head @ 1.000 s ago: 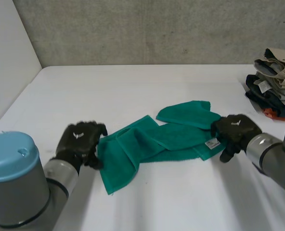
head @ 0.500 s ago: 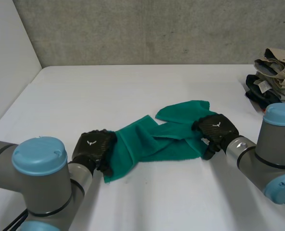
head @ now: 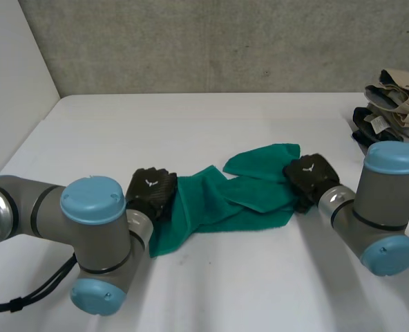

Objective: Fold the laundry.

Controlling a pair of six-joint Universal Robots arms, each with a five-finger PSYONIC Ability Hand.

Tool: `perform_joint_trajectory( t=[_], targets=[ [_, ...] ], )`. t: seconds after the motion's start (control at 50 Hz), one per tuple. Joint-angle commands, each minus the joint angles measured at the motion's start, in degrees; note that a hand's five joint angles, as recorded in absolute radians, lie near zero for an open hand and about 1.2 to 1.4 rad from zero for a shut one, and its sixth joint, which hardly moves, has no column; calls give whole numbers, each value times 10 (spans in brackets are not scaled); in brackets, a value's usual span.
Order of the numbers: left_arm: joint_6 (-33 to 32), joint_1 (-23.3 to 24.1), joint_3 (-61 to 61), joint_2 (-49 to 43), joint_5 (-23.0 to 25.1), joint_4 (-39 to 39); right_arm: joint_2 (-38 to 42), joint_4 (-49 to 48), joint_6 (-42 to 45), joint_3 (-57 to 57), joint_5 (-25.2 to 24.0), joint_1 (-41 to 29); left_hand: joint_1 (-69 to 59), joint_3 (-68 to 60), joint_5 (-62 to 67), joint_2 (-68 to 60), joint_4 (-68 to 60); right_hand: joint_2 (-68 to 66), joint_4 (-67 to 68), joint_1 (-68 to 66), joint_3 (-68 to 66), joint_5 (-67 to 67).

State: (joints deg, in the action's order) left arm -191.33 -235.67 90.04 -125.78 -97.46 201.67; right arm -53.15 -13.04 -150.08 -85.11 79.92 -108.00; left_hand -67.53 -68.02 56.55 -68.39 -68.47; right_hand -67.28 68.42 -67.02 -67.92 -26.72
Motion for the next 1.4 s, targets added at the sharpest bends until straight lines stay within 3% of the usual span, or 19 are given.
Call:
perform_joint_trajectory(
  t=[0.02,0.16,0.18,0.2,0.22,0.28,0.34,0.44,0.58,0.66,0.74,0.78,0.8,0.86,0.92,1.1,1.2,1.3,1.4],
  targets=[
    [-10,-8,-2,54,0,8,-54,20,-1,-1,8,2,-125,-120,135,-116,-115,-127,116,-130,-121,-433],
    [-7,-54,25,135,4,7,-107,122,9,17,-25,4,-125,-120,135,-116,-115,-127,116,-130,-121,-433],
    [-6,-54,28,136,2,6,-107,133,9,20,-29,3,-125,-120,135,-116,-115,-73,61,-75,-66,-378],
    [-5,-53,32,138,1,1,-107,142,9,22,-29,3,-125,-120,135,-116,-115,86,-97,83,92,-220],
    [-4,-52,34,138,0,0,-107,155,5,21,-34,2,-82,-77,91,-73,-72,274,-285,271,280,-32],
    [7,-37,50,137,0,-14,-107,163,-6,13,-39,1,308,313,-298,317,317,316,-327,313,322,10],
    [28,-21,59,135,-1,-30,-106,156,-46,-1,-39,1,316,321,-306,324,325,419,-430,416,425,113],
    [110,-5,65,128,-1,-49,-93,116,-141,-11,-42,-1,328,332,-318,336,337,412,-424,410,419,107],
    [180,-1,16,63,-1,-49,-24,70,-171,0,-42,-7,339,344,-330,348,349,379,-390,376,385,73],
    [187,11,-28,22,-4,-52,-3,58,-168,17,-42,-25,341,346,-331,350,350,259,-271,257,266,-46],
    [187,13,-60,-10,-5,-52,10,51,-161,32,-39,-33,348,353,-338,356,357,-126,115,-129,-120,-432],
    [187,13,-69,-17,-5,-53,6,41,-161,29,-37,-31,328,333,-318,336,337,-127,116,-130,-121,-433],
    [187,13,-72,-20,-5,-53,3,37,-161,27,-37,-31,291,296,-281,300,300,-127,116,-130,-121,-433],
    [188,13,-72,-20,-6,-51,-21,30,-160,18,-36,-30,-124,-119,133,-115,-114,-127,116,-130,-121,-433],
    [187,7,-65,-10,-5,-52,-76,41,-153,12,-41,-30,-125,-120,135,-116,-115,-127,116,-130,-121,-433],
    [177,-66,-18,162,3,-55,-189,186,-48,56,-43,12,-125,-120,135,-116,-115,-127,116,-130,-121,-433],
    [175,-80,-14,240,25,-111,-248,294,35,103,-43,26,-125,-120,135,-116,-115,-127,116,-130,-121,-433],
    [158,-95,-13,246,58,-172,-274,379,100,128,-42,33,-125,-120,135,-116,-115,-127,116,-130,-121,-433],
    [101,-98,-9,198,71,-193,-258,398,111,124,-44,31,-125,-120,135,-116,-115,-127,116,-130,-121,-433]
  ],
)
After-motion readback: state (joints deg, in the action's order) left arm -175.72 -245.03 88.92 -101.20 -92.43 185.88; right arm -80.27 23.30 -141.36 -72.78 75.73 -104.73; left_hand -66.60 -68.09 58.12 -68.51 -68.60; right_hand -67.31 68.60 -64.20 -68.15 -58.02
